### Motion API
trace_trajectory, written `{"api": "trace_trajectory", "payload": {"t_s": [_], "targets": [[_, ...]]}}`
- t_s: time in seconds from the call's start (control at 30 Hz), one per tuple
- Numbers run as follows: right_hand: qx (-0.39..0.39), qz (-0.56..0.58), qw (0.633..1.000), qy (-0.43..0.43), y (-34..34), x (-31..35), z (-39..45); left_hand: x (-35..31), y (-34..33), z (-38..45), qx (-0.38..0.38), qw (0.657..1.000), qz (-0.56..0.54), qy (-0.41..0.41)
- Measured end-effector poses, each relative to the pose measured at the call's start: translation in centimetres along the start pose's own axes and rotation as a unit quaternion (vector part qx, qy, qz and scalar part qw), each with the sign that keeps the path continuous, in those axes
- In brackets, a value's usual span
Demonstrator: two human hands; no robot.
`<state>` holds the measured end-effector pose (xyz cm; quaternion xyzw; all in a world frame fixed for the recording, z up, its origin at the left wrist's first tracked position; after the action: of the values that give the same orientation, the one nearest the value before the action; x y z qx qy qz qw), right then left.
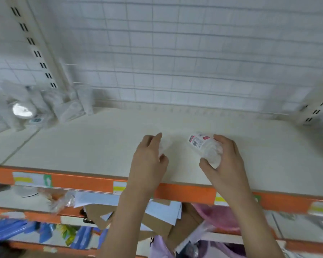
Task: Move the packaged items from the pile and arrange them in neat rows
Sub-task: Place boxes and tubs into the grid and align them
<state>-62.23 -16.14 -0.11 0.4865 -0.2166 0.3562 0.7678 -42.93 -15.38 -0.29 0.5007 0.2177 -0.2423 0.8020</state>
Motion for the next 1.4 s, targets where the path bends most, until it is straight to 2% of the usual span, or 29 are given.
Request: {"api": "trace_trajectory", "payload": {"t_s": [0.23, 0.4, 0.63, 0.8, 0.97, 1.13, 1.27, 1.4], "targets": [[-0.019, -0.020, 1.000, -0.005, 4.8, -4.3, 0.3, -6.3, -2.9, 0.5, -0.034, 0.991, 0.059, -0.116], [-0.021, -0.025, 0.999, -0.017, 6.7, -6.5, 1.0, -7.7, -4.9, 1.4, -0.051, 0.987, 0.083, -0.129], [-0.049, -0.002, 0.998, -0.028, 12.6, -11.0, 1.2, -12.7, -10.6, 2.0, -0.018, 0.986, 0.071, -0.152], [-0.069, -0.012, 0.997, -0.009, 19.6, -15.9, 2.2, -19.3, -15.3, 2.0, -0.042, 0.985, 0.070, -0.153], [-0.069, -0.067, 0.994, 0.050, 29.9, -21.4, 2.3, -28.7, -21.3, 0.1, -0.078, 0.988, 0.038, -0.125], [-0.073, -0.065, 0.995, 0.010, 38.6, -28.5, 1.2, -38.9, -27.8, -2.7, -0.055, 0.985, 0.044, -0.156], [-0.066, -0.057, 0.996, 0.006, 41.4, -31.6, 0.8, -43.3, -30.0, -3.7, -0.046, 0.981, 0.052, -0.183], [-0.061, -0.039, 0.997, 0.002, 42.1, -33.1, 0.5, -44.6, -30.4, -3.5, -0.054, 0.980, 0.070, -0.179]]}}
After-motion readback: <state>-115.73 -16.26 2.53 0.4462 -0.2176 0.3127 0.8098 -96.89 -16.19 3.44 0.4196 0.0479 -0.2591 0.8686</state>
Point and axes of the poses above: each hand's wrist, its own z-axis towards the middle knuckle, its own y-axis out of the back of the hand, x = y × z, the point moved 10 cm from there along z, towards the middle knuckle, and after that the axes turned 1 degree about x, right-handed, at the moved point
